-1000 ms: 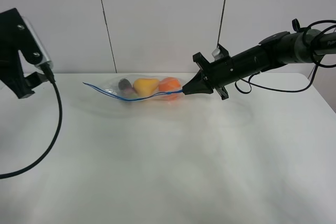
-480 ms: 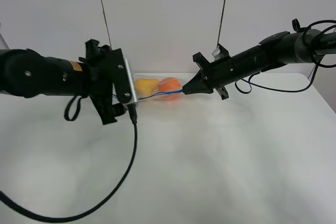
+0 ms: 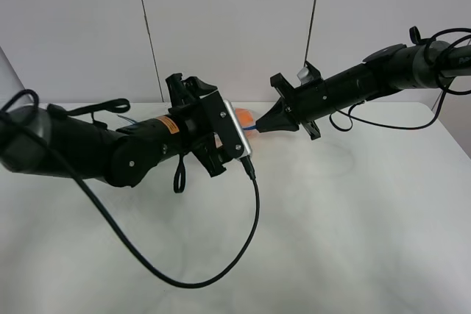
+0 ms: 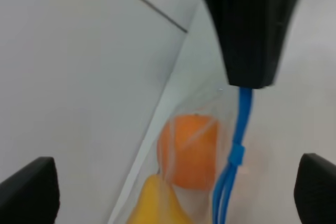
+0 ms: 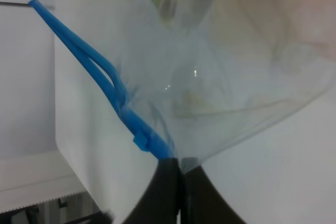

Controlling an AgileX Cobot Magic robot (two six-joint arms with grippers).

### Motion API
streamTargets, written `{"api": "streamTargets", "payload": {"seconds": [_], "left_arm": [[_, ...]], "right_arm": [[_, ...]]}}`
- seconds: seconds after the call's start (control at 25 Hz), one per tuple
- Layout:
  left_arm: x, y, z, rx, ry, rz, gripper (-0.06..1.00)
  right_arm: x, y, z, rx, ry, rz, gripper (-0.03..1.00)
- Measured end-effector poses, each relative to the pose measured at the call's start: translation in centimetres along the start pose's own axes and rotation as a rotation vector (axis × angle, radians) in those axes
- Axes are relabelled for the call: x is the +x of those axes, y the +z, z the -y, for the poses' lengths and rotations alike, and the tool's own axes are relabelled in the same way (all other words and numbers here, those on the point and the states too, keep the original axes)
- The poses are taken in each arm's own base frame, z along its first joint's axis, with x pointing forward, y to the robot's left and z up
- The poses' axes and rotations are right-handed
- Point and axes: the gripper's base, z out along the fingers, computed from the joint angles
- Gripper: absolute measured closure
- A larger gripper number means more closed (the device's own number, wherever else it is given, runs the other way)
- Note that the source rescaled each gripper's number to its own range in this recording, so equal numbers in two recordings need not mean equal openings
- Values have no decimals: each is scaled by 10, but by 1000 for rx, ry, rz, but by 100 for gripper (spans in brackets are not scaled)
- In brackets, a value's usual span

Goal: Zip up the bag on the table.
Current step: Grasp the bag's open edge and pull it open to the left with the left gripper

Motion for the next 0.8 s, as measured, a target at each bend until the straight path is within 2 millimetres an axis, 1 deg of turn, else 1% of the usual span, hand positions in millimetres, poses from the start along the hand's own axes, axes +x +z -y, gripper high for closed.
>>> {"api": "streamTargets", "payload": {"seconds": [0.16, 0.32, 0.36, 0.44, 0.56, 0.64, 0.68, 0.8], "left_arm": [[10, 13, 16, -24, 3, 35, -5], [16, 20, 30, -2, 42, 70, -4], [17, 21, 32, 6, 45, 75, -1], [17, 21, 34, 16, 39, 86, 11], [14, 21, 33, 2, 29, 113, 35], [14, 21, 33, -4, 17, 120, 45], [14, 21, 32, -5, 5, 122, 49], [14, 22, 33, -17, -19, 134, 52]], "right_arm": [[0, 0, 0, 0, 1, 0, 97], [0, 0, 0, 0, 1, 0, 97], [0, 0, 0, 0, 1, 0, 97], [0, 0, 0, 0, 4, 0, 97], [0, 0, 0, 0, 4, 0, 97], [0, 0, 0, 0, 4, 0, 97], [0, 0, 0, 0, 4, 0, 97], [0, 0, 0, 0, 4, 0, 97]]}}
